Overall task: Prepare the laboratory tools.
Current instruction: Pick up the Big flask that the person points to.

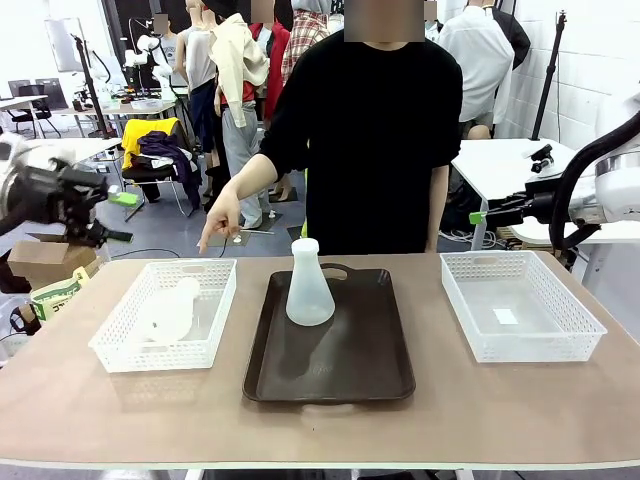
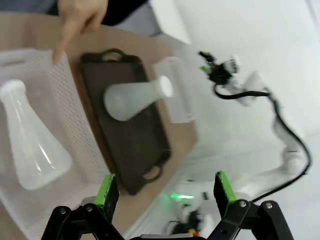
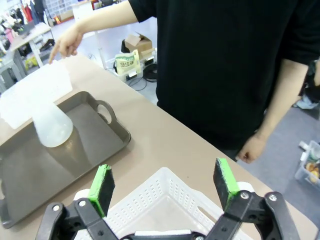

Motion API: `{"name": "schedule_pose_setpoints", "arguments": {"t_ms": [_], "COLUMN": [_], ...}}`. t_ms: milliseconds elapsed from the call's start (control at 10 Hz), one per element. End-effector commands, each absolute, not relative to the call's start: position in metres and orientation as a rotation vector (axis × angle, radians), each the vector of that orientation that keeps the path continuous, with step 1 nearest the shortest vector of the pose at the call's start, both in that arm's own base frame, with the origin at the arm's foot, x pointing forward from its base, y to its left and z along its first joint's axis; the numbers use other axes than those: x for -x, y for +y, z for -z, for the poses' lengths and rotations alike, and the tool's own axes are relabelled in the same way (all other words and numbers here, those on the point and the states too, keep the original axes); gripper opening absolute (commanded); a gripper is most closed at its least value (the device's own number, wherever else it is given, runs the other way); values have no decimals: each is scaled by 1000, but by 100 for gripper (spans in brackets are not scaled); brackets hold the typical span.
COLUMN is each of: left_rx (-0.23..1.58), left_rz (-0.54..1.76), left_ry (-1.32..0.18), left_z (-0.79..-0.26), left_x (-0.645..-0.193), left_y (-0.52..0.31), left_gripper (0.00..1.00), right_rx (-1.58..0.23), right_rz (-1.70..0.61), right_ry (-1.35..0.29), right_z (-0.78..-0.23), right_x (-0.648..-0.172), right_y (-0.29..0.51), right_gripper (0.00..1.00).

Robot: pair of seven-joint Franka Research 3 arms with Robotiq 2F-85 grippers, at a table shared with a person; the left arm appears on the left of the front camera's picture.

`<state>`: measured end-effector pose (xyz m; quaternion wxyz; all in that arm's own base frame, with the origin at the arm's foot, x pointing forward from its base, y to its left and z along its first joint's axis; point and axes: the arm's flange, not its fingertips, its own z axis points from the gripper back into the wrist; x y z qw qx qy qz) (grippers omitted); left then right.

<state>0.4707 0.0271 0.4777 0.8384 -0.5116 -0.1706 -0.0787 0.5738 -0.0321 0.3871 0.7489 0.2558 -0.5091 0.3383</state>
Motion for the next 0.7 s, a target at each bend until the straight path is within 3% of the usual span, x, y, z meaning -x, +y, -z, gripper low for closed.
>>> {"name": "schedule_pose_setpoints", "arguments": {"t_ms": [0,200,600], "left_rx": [790,572,260], "left_rz": [137,92,46], "left_ry": [-269,-179,-89], "left_z": [-489,-499,-454], "left_x": [-492,-526,-576], "left_y": [-6,-39,-89], "left_gripper": [100,100,100], "right_rx": [-545,-545,-545], "right_rz": [-738,-738,-738], "right_ry": [-1105,-1105,-1105], "right_z": [-387,-387,-387], "right_x": [-573,-573,-573], "right_y": [-32,-32,-32], "right_gripper": [100,100,100]}}
